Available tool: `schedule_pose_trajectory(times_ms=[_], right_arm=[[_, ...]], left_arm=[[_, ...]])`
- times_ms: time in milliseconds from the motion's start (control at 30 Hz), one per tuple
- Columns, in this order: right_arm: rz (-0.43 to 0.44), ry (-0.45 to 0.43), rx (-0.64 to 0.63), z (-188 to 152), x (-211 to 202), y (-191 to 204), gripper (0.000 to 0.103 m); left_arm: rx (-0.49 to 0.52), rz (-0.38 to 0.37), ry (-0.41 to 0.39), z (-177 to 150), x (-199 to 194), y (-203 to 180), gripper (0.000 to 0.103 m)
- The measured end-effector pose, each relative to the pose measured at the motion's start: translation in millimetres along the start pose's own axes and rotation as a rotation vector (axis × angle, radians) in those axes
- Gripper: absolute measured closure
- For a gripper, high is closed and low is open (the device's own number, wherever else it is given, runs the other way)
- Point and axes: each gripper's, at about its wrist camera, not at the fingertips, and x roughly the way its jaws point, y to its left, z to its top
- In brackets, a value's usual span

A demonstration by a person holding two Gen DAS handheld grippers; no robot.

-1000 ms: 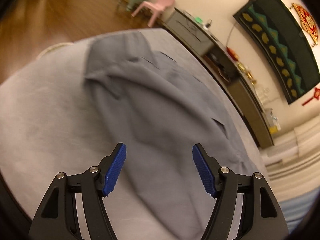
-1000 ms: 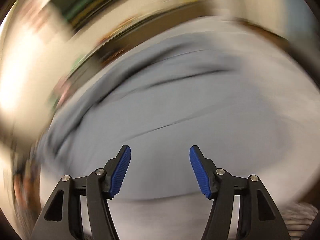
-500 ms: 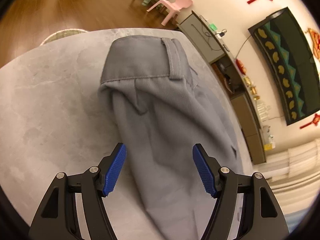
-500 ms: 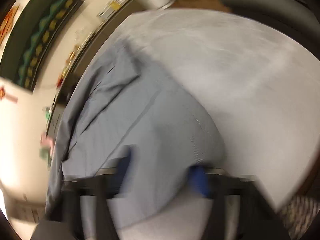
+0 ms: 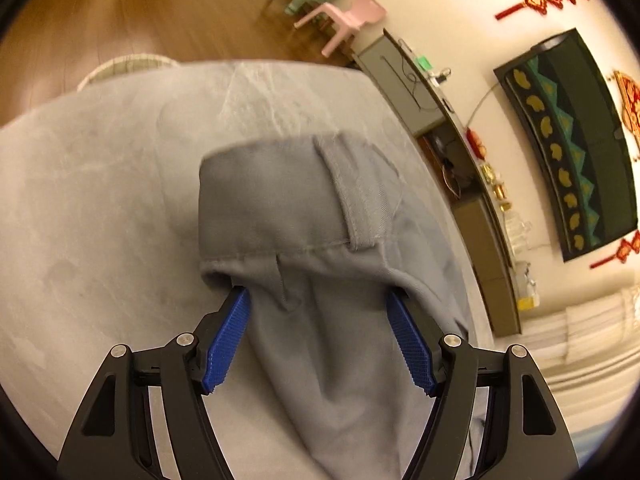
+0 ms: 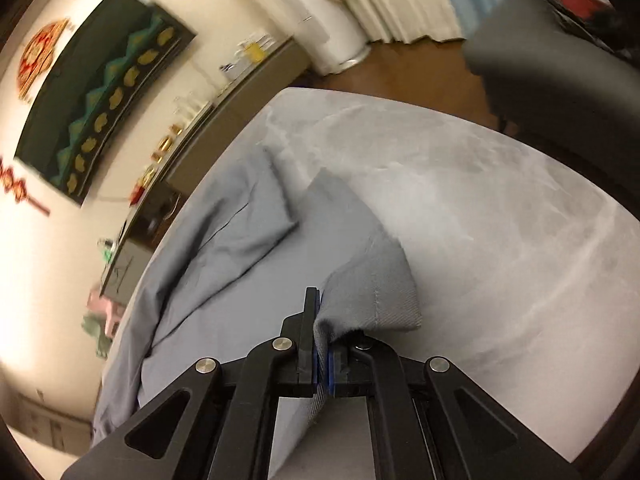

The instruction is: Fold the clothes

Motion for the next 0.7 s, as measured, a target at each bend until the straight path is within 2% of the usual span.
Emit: schedule_pose_trajectory(times_ms=[167, 267, 333, 367, 467, 500, 533, 567, 600, 633, 700], right_arm=[[-0.020, -0.018, -0.108, -2.2, -6.1, 14.0, 0.099], [-0.009, 0.010, -0.061, 1.9, 1.5, 2.5, 0.099], [-0.001, 0.029, -0.040, 3.1, 5.1, -2.6, 0.098], [0.003, 0.038, -0.041, 2.7, 7.8, -1.7, 0.098], [0.001, 0.054, -0.068, -0.8, 8.3, 4.6, 0.098], [-0.003, 0.056, -0.083, -1.1, 11.5, 8.0, 0.098], [-0.009, 0.058, -0.095, -1.1, 13.9, 10.6, 0.098], [-0.001, 0.066, -0.111, 1.6, 17.2, 15.2, 0.099], [0.008, 0.075, -0.127, 4.5, 20.5, 19.9, 0.099], [0.028, 0.038, -0.126, 19.2, 11.5, 27.9, 0.100], [0.068, -0.040, -0.124, 49.5, -7.2, 44.0, 0.100]], left_arm=[[0.050, 0.079, -0.121, -4.9, -37.3, -18.5, 0.030], [0.052, 0.052, -0.144, -10.6, -52.8, -26.6, 0.027], [0.062, 0.038, -0.095, -7.0, -43.3, -35.0, 0.025], [0.076, 0.060, -0.062, -4.8, -31.4, -40.1, 0.025], [0.129, 0.185, 0.010, 2.3, 14.1, -56.1, 0.028], [0.144, 0.214, 0.030, 8.2, 32.0, -62.6, 0.072], [0.168, 0.233, 0.060, 15.0, 50.1, -71.9, 0.100], [0.204, 0.220, 0.096, 25.3, 65.5, -90.2, 0.100], [0.223, 0.170, 0.102, 38.7, 69.0, -115.5, 0.102], [0.221, 0.105, 0.092, 52.3, 61.0, -140.3, 0.102], [0.237, -0.088, 0.020, 82.9, 17.5, -202.9, 0.103]])
